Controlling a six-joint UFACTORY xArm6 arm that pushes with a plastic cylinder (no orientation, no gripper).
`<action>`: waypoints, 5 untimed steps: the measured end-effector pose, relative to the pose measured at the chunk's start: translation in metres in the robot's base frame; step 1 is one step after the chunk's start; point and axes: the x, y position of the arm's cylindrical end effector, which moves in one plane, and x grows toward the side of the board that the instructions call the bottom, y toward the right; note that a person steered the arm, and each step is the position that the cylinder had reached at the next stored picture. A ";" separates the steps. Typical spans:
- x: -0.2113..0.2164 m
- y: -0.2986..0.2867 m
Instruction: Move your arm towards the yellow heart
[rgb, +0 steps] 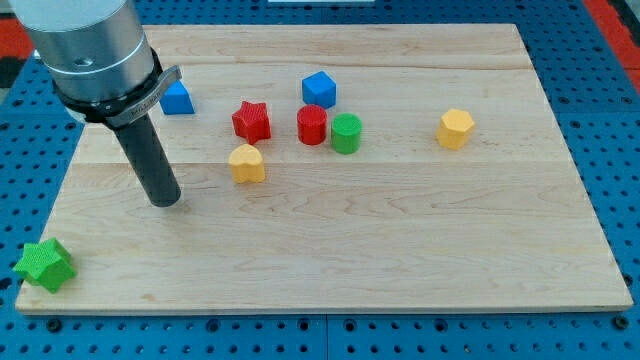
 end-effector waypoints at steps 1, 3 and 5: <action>0.000 0.002; 0.000 0.008; -0.010 0.053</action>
